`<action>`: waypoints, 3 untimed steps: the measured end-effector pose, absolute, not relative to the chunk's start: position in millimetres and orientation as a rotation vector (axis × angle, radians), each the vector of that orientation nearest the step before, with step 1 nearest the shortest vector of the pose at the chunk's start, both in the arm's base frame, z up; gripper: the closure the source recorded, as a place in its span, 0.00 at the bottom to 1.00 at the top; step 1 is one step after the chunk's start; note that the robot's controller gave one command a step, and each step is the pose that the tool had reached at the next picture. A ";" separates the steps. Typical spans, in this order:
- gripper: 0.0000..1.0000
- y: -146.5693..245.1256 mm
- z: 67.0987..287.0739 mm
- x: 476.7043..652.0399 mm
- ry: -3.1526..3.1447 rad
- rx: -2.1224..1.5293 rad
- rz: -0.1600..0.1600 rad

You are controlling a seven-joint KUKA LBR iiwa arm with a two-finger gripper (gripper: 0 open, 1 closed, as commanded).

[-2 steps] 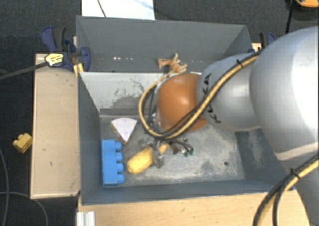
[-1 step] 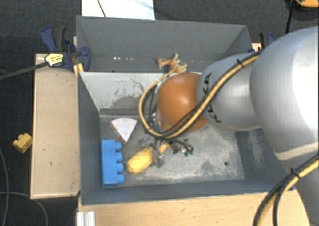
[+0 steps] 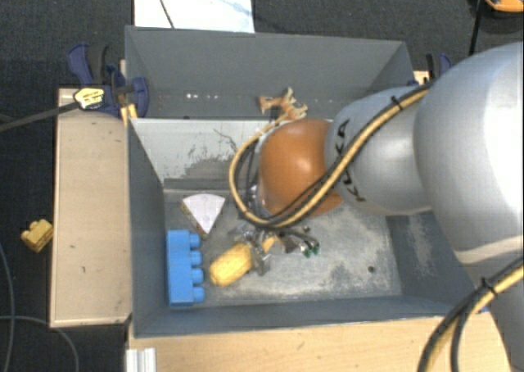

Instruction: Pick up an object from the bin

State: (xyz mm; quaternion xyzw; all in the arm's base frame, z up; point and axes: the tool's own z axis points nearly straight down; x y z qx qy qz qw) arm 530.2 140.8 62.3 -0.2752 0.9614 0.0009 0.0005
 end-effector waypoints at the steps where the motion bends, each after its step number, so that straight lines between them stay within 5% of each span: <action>1: 1.00 140.1 82.2 527.9 3.029 -0.863 0.002; 3: 1.00 140.3 130.1 529.4 3.025 -0.854 0.002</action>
Offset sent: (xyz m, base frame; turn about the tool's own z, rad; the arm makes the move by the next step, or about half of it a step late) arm 0.0000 0.0000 0.1329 0.0000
